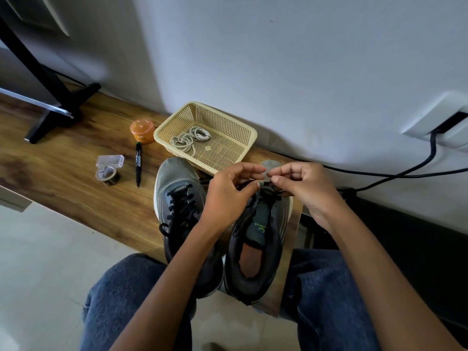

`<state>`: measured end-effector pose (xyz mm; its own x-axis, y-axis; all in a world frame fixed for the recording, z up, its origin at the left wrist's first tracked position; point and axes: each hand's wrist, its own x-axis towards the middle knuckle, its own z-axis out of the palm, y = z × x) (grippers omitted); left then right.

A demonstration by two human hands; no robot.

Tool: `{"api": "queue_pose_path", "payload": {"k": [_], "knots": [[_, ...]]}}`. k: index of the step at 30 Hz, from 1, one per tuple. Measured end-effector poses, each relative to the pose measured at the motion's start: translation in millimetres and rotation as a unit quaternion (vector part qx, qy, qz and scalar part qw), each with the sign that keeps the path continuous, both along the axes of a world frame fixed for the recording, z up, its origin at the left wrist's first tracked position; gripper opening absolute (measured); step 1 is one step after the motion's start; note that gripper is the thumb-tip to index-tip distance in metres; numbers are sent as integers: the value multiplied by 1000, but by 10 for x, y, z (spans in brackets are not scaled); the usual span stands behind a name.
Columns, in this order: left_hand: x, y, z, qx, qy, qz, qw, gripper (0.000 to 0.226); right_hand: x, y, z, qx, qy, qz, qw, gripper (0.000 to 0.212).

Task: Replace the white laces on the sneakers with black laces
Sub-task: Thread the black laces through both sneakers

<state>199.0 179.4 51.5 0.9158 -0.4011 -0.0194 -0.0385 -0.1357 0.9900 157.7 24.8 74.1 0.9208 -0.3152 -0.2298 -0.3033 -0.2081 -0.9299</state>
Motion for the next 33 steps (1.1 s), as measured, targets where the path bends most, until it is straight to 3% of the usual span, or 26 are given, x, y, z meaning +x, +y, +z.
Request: {"api": "queue_pose_path", "payload": {"k": [6,11,13,16,23,33], "knots": [[-30,-33,-62,117,-104,15,988,10,-9,-57,-22,47,18,-15,999,5],[-48,-60,-108,339,-240,26,909,8,-67,-57,-65,-174,153,33,972,36],[-67,-81,-115,381,-253,17,889,12,-87,20,-52,-245,218,94,940,49],[-59,-93,-142,390,-238,18,889,14,-88,102,-31,-280,257,135,915,50],[-91,-137,-194,419,-245,-24,874,15,-133,-67,-134,-92,249,42,963,6],[-91,-127,-212,407,-247,-54,878,15,-147,-128,-182,-11,241,21,970,14]]}}
